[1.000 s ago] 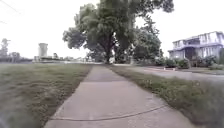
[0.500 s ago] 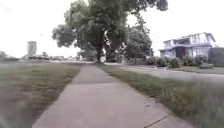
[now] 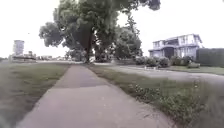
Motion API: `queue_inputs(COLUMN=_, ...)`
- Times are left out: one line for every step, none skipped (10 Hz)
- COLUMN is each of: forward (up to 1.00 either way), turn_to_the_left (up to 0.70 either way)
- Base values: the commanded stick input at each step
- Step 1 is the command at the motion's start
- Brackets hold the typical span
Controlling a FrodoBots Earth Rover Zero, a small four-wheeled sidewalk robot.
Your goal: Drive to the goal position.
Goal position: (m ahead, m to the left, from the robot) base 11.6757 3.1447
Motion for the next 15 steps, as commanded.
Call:
queue_inputs(forward=0.70, turn_to_the_left=0.00)
queue_inputs(forward=0.70, turn_to_the_left=0.00)
queue_inputs(forward=0.70, turn_to_the_left=0.00)
queue_inputs(forward=0.70, turn_to_the_left=0.00)
queue_inputs(forward=0.70, turn_to_the_left=0.00)
queue_inputs(forward=0.70, turn_to_the_left=0.00)
queue_inputs(forward=0.70, turn_to_the_left=0.00)
queue_inputs(forward=0.70, turn_to_the_left=0.00)
queue_inputs(forward=0.70, turn_to_the_left=0.13)
queue_inputs(forward=0.70, turn_to_the_left=0.35)
queue_inputs(forward=0.70, turn_to_the_left=0.35)
queue_inputs(forward=0.70, turn_to_the_left=0.35)
queue_inputs(forward=0.70, turn_to_the_left=0.35)
queue_inputs(forward=0.70, turn_to_the_left=0.35)
queue_inputs(forward=0.70, turn_to_the_left=0.35)
